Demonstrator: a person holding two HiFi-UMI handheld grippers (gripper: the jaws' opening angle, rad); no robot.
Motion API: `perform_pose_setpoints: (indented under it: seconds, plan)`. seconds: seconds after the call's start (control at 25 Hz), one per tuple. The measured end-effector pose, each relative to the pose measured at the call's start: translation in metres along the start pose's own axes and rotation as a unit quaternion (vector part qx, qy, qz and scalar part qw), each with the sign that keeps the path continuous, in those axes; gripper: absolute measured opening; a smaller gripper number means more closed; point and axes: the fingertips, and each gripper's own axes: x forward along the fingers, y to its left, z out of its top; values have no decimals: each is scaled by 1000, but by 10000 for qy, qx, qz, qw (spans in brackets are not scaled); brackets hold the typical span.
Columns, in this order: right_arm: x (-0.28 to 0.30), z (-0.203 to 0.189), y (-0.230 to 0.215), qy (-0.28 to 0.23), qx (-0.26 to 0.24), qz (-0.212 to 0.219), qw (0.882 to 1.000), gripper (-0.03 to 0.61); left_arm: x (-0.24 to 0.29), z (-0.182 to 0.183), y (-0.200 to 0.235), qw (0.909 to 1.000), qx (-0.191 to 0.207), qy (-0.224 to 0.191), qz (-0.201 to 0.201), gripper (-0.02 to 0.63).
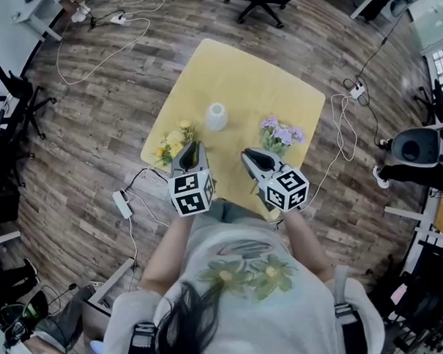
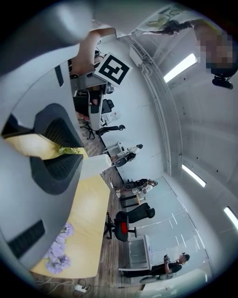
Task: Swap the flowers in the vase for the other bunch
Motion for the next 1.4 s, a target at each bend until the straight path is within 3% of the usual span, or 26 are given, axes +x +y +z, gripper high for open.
perform_pose_setpoints:
  seconds: [0.16, 0.32, 0.68, 1.12, 1.4]
  plan:
    - [-9, -5, -3, -22, 56, -86, 9999, 49, 0, 0, -18, 9995, 232, -45, -196, 30]
    - [-16, -9, -8, -69, 157, -224, 9996, 49, 2, -3, -41, 9970, 410, 13, -651, 18]
    - [-54, -18, -54, -146, 532, -866, 9947, 49, 21, -16, -112, 9834, 769, 291, -1618, 18]
    - [-90, -24, -116, -282, 1222, -1791, 9758, 49, 46, -30, -171, 9651, 1001, 641, -2335, 18]
    - [-93, -43, -149, -134, 1724, -2288, 9580, 155, 56, -40, -187, 9558, 958, 845, -2648, 18]
